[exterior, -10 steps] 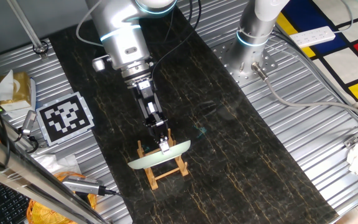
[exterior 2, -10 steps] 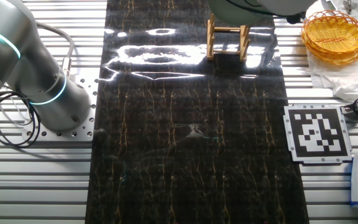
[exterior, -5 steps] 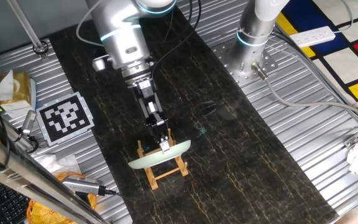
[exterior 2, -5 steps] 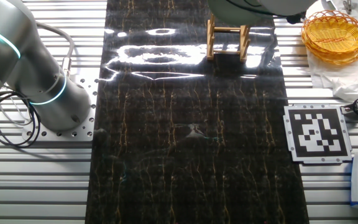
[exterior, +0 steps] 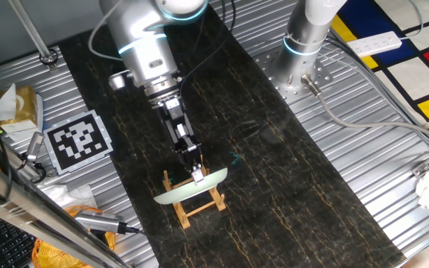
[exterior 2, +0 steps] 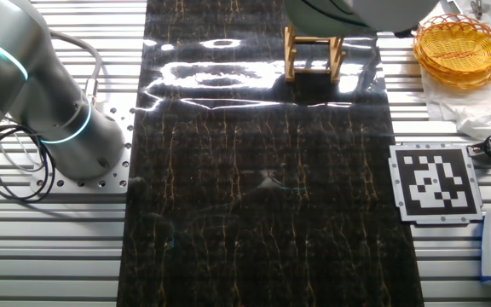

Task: Put the dish on the dish rack

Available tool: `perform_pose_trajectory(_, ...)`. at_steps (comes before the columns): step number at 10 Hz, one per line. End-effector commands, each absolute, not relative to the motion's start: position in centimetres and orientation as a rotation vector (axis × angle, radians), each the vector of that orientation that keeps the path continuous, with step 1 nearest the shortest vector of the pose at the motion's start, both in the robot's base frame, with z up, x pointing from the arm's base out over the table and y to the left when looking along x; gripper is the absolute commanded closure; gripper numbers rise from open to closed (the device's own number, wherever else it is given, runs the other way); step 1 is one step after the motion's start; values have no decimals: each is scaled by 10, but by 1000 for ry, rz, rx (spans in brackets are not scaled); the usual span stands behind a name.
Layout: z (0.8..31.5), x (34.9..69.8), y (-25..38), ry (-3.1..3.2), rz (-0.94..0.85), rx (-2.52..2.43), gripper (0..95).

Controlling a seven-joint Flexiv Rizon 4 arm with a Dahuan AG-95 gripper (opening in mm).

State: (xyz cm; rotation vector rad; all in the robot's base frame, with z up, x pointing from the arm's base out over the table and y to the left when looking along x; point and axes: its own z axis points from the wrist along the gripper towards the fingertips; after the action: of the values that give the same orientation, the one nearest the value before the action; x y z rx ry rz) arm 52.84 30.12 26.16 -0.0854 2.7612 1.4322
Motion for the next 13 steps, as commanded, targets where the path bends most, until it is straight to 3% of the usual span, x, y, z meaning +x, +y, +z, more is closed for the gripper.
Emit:
perform_pose_trajectory(1, 261, 528, 301, 2750, 1429, -93, 950)
perform_pose_trajectory(13, 262, 527, 285, 2636, 1567, -172, 950)
